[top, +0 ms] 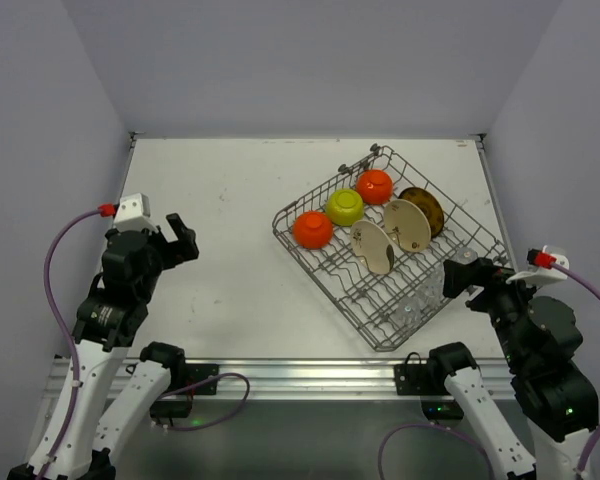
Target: Unload the mixed dishes from the dish rack
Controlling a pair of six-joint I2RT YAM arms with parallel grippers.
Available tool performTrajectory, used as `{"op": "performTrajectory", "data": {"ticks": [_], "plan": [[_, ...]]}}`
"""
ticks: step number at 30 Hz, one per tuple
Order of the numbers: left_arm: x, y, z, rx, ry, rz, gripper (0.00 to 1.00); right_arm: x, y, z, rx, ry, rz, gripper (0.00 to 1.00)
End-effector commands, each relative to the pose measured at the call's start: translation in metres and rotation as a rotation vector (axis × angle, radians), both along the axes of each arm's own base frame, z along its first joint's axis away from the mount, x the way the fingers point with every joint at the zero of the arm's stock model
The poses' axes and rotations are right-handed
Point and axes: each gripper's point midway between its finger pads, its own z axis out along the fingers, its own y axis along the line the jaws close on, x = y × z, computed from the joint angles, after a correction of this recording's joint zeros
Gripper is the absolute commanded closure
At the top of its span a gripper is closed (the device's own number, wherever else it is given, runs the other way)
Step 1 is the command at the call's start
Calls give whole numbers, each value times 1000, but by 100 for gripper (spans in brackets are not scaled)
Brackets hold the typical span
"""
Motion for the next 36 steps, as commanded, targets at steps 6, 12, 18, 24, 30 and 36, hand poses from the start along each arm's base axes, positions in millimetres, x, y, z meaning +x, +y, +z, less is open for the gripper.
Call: {"op": "performTrajectory", "data": {"ticks": [6,12,18,24,30,36], "plan": [[7,3,8,-19,-52,38,0,4,-2,16,-8,-58,-6,1],[4,7,10,-27,-59,67,0,5,19,16,15,-83,105,1],[3,1,12,-41,-83,33,0,32,65,16,77,15,296,1],[3,-1,11,-48,-89,19,0,82,90,-12,-19,221,378,3],[5,-4,6,-49,-78,9,0,126,77,-42,-347,387,274,4],[6,-8,6,-54,-77,-12,0,144,93,-81,-606,483,293,6]]}}
